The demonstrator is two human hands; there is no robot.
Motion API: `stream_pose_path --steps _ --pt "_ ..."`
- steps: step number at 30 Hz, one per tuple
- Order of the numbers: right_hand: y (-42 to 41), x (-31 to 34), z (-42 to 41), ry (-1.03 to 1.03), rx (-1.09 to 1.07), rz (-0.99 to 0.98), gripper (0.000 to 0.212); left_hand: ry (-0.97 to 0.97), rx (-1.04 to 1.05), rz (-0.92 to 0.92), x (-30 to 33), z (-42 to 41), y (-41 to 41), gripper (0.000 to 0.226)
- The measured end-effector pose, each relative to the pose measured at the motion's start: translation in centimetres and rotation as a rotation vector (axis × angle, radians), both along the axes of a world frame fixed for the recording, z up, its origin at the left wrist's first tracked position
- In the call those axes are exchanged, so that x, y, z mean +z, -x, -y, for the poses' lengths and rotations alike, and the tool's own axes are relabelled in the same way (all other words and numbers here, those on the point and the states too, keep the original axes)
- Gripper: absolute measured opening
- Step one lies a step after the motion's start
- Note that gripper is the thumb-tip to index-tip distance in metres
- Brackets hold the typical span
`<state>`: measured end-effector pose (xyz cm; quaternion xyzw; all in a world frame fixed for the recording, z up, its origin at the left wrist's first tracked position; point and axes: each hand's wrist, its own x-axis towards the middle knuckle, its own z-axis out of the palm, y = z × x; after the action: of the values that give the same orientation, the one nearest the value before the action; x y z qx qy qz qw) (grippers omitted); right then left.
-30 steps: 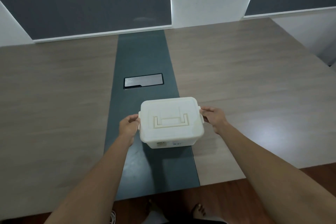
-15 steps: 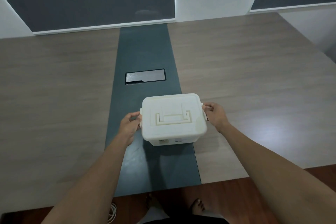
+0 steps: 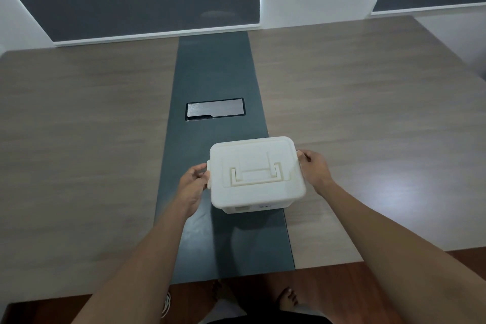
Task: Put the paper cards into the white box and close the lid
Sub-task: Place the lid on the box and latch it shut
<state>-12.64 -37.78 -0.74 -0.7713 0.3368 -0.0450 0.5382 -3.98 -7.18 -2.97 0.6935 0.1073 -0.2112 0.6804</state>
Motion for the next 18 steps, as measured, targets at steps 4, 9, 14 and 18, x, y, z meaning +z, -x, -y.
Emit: stream_pose_path --steps 4,9,14,18 --pt "-0.2 0.4 0.4 -0.086 -0.013 0.006 0.026 0.024 0.1 -0.036 -0.2 0.7 0.2 0.026" --pt "-0.2 0.3 0.5 -0.124 -0.036 -0.013 0.026 0.034 0.188 -0.044 -0.4 1.4 0.6 0.025" --pt "-0.5 0.3 0.8 -0.14 -0.059 -0.056 0.026 -0.03 0.174 -0.028 0.1 1.0 0.4 0.025" --pt "-0.7 1.3 1.6 -0.164 -0.065 -0.069 0.014 -0.077 0.149 0.046 1.2 0.6 -0.5 0.017"
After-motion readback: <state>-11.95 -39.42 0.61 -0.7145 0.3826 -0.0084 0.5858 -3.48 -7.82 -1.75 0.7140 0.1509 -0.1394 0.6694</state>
